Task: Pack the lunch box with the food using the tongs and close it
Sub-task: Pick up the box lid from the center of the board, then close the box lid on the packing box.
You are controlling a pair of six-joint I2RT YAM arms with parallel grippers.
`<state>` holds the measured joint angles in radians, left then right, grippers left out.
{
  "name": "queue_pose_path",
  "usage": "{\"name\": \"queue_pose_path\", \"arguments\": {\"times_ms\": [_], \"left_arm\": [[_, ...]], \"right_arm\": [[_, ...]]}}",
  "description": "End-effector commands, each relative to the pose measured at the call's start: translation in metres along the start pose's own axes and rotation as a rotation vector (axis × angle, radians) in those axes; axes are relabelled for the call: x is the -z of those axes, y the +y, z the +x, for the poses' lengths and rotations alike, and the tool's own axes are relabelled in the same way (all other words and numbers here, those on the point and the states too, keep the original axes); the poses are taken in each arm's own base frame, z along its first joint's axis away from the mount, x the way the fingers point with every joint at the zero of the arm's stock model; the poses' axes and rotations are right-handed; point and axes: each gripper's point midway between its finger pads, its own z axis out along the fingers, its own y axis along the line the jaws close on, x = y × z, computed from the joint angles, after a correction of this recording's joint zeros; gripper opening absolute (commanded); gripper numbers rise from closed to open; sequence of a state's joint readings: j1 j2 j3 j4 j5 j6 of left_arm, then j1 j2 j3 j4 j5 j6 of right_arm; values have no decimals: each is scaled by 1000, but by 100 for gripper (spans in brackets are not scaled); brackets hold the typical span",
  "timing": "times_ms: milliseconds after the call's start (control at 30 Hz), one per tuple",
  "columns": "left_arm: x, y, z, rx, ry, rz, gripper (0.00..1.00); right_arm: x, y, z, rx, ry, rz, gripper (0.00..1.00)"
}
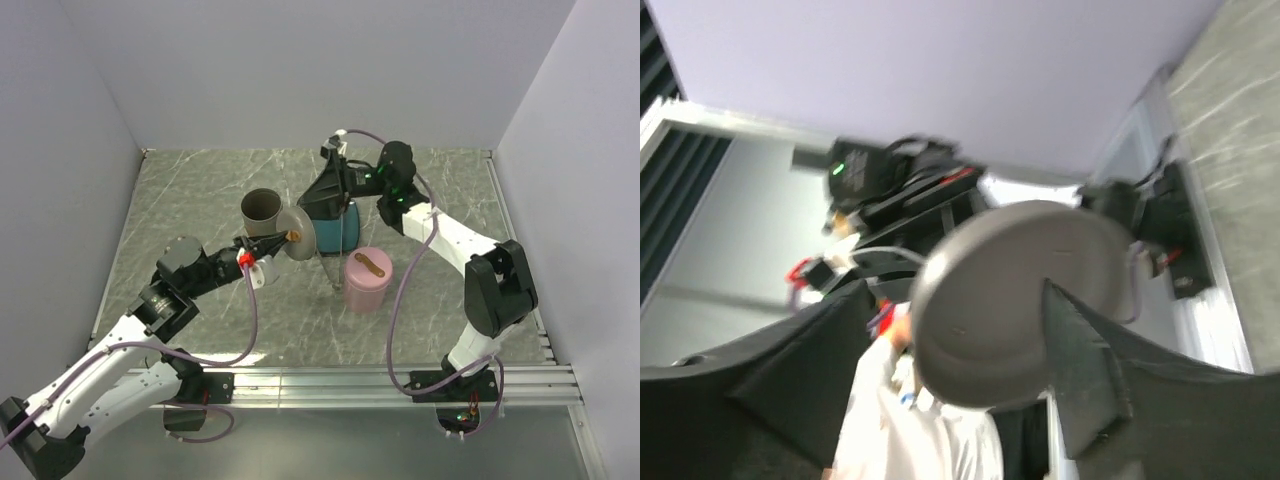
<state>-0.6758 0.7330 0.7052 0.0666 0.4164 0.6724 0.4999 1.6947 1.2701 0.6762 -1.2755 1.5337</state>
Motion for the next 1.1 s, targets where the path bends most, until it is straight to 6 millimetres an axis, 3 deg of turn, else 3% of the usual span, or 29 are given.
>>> {"name": "queue_pose_path", "arguments": {"times_ms": [0,67,167,200,333,367,400,433,467,500,733,767,900,1067], "left_arm": [[8,12,-12,118,58,-18,0],[11,12,-3,188,139,-19,0],[11,18,6,224,228,-25,0],[15,15,18,244,298,-23,0],[12,35,32,292,422,-56,0],[11,38,35,303,446,-56,0],[16,36,46,326,516,-50,0],[9,44,48,336,547,-48,0],[8,46,54,350,584,-42,0],[9,48,61,367,625,-36,0],[-13,55,107,441,900,91,0],[-6,46,113,471,958,145,0],[-13,66,133,563,973,145,0],[-11,77,160,516,1028,97,0]], "right_arm": [[29,15,-24,108,-98,55,78],[50,6,-40,109,-168,98,92],[78,2,-58,124,-239,141,93],[84,2,-61,144,-251,148,93],[116,0,-75,219,-330,246,100],[120,10,-82,270,-354,277,100],[128,-2,-78,278,-345,342,100],[131,-3,-79,298,-342,377,100],[134,8,-83,356,-348,412,100],[140,-6,-80,364,-336,492,100],[159,1,-81,506,-358,677,100],[160,6,-81,529,-364,692,100],[167,26,-78,637,-398,748,100],[174,31,-72,672,-413,797,100]]}}
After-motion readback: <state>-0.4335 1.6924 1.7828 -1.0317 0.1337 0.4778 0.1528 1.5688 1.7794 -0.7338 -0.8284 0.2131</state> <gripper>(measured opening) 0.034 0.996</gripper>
